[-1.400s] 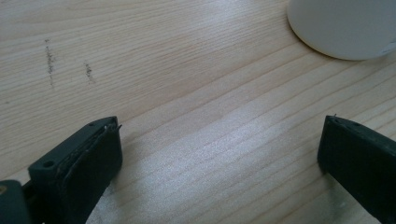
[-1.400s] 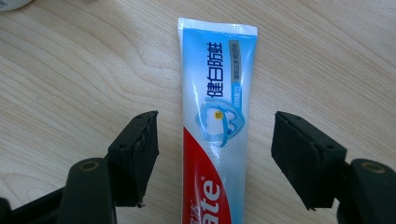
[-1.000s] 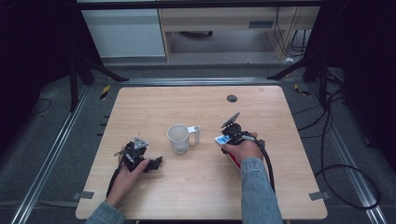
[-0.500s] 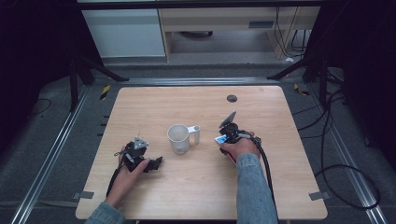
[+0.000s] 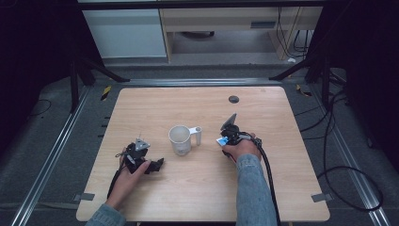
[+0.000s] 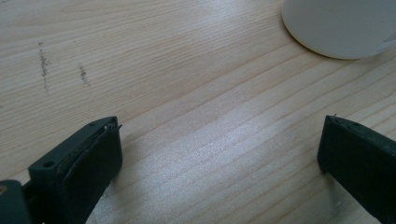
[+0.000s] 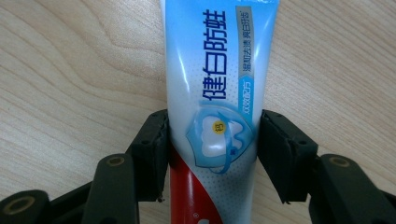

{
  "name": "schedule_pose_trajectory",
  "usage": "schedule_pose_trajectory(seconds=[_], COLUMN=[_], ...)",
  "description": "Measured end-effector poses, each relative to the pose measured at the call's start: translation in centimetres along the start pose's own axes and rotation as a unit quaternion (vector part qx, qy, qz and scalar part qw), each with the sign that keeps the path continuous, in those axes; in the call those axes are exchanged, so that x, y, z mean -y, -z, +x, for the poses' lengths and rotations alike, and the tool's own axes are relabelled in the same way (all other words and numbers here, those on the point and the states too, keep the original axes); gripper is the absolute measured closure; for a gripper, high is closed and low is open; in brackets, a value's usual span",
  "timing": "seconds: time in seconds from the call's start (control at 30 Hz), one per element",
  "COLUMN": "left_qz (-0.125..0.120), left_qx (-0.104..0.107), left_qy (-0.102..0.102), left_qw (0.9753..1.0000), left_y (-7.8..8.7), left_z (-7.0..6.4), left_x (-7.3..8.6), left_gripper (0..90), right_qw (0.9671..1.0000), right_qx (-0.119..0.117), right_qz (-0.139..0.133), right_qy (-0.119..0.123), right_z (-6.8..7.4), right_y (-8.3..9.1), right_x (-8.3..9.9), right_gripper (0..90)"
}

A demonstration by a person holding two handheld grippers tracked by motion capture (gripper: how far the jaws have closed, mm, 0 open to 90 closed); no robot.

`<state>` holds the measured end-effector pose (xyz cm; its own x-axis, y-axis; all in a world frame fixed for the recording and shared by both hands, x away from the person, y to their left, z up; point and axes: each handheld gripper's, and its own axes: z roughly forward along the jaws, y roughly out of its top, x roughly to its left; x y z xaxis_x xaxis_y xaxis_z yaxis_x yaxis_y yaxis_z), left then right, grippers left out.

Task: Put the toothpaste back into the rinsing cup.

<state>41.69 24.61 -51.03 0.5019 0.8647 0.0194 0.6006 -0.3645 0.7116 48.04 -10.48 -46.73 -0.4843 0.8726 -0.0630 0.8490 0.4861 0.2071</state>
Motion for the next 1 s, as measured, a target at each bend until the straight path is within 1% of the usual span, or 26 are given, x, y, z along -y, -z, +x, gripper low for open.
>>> schedule_pose_trajectory(seconds=[0.1, 0.23, 0.27, 0.3, 0.33, 0.37, 0.4, 0.43, 0.47, 0.5, 0.53, 0.63, 0.67, 0.77, 0.83, 1.0], left_qz=[0.0, 0.0, -0.001, -0.001, -0.001, -0.001, -0.001, -0.002, -0.001, -0.001, -0.002, 0.001, 0.001, 0.002, 0.002, 0.002], left_qx=[0.0, 0.0, 0.0, 0.0, 0.0, 0.0, 0.0, 0.0, 0.001, 0.001, 0.001, 0.001, 0.001, 0.001, 0.001, 0.002], left_qy=[0.0, 0.0, 0.001, 0.001, 0.001, 0.001, 0.001, 0.001, 0.001, 0.001, 0.001, -0.001, -0.001, -0.002, -0.002, -0.002], left_qw=[1.0, 1.0, 1.0, 1.0, 1.0, 1.0, 1.0, 1.0, 1.0, 1.0, 1.0, 1.0, 1.0, 1.0, 1.0, 1.0], left_y=[0.0, 0.0, 0.0, 0.0, 0.0, 0.0, 0.0, 0.0, 0.0, 0.0, 0.0, 0.0, 0.0, 0.0, 0.0, 0.0], left_z=[0.0, 0.0, 0.0, 0.0, 0.0, 0.0, 0.0, -0.1, -0.1, -0.1, -0.1, -0.1, -0.1, 0.0, 0.0, -0.1], left_x=[0.0, 0.0, 0.0, 0.0, 0.0, 0.0, 0.0, 0.0, 0.0, 0.0, 0.0, 0.0, 0.0, 0.0, 0.0, 0.0], left_gripper=[0.0, 0.0, 0.0, 0.0, 0.0, 0.0, 0.0, 0.0, 0.0, 0.0, 0.0, 0.0, 0.0, 0.0, 0.0, 0.0], right_qw=[1.0, 1.0, 1.0, 1.0, 1.0, 1.0, 1.0, 0.9999, 0.9999, 0.9999, 0.9998, 0.9999, 0.9998, 0.9999, 0.9999, 0.9999], right_qx=[-0.002, -0.004, -0.004, -0.004, -0.005, -0.005, -0.005, -0.007, -0.009, -0.009, -0.012, -0.013, -0.012, -0.008, -0.01, -0.01], right_qz=[0.0, 0.0, 0.0, 0.0, 0.0, 0.0, -0.001, -0.003, -0.005, -0.005, -0.005, -0.007, -0.003, -0.002, -0.002, 0.001], right_qy=[-0.002, -0.001, -0.002, -0.002, -0.005, -0.005, -0.006, -0.009, -0.007, -0.007, -0.012, -0.008, -0.013, -0.01, -0.012, -0.008], right_z=[0.0, -0.1, -0.1, -0.1, -0.1, -0.1, -0.2, -0.3, -0.4, -0.4, -0.5, -0.5, -0.4, -0.4, -0.4, -0.4], right_y=[0.0, 0.1, 0.2, 0.2, 0.3, 0.3, 0.3, 0.6, 0.7, 0.7, 0.9, 1.0, 1.1, 1.2, 1.2, 1.5], right_x=[0.0, 0.0, 0.0, 0.0, 0.0, 0.0, 0.1, 0.2, 0.2, 0.2, 0.3, 0.3, 0.2, 0.2, 0.2, 0.2], right_gripper=[46.6, 50.1, 52.2, 52.2, 55.5, 55.5, 58.0, 63.2, 65.6, 65.6, 68.3, 69.4, 70.3, 71.5, 71.8, 72.8])
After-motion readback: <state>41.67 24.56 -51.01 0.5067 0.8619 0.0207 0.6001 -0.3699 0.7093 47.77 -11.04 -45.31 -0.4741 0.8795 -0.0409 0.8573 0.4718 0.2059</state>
